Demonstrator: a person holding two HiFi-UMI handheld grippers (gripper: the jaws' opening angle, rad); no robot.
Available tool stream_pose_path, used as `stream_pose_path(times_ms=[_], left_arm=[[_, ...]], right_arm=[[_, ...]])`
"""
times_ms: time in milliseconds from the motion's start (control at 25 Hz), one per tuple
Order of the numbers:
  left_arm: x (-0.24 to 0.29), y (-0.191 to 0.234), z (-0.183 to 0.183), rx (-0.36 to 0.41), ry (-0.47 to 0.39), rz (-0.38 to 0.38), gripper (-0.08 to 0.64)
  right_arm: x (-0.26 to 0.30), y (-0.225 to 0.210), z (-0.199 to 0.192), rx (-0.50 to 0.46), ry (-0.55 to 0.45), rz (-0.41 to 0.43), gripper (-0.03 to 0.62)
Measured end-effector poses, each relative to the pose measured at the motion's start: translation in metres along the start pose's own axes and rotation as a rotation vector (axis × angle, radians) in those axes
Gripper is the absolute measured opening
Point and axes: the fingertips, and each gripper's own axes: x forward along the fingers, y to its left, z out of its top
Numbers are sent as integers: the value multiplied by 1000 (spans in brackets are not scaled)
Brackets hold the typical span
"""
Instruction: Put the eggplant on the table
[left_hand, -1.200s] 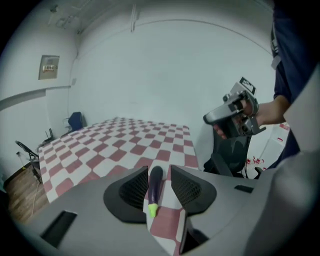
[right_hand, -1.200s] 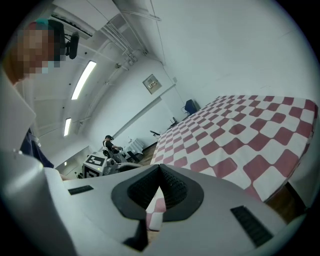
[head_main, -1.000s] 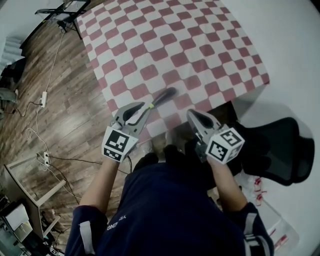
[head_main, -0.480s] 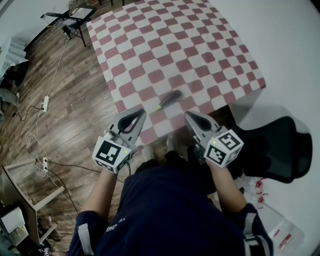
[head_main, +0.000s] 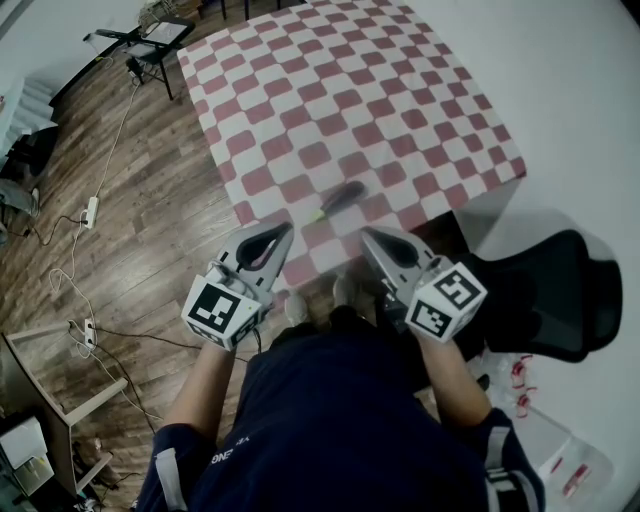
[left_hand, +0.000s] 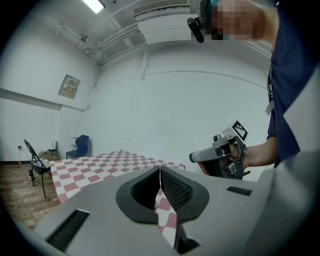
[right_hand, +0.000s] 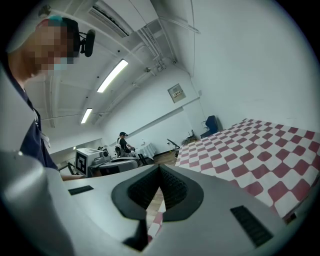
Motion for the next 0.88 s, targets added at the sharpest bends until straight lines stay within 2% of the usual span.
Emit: stream_pose_path(times_ms=[160, 360, 880], left_arm=[[-2, -4, 4, 11, -21, -15, 29], [-2, -8, 5, -5, -6, -12, 29], [9, -14, 8, -1, 0, -2, 28]], right_arm=[[0, 7, 0, -14, 6, 10, 12], [-1, 13, -1, -43, 19, 17, 12], [-5, 5, -2, -57, 31, 27, 12]])
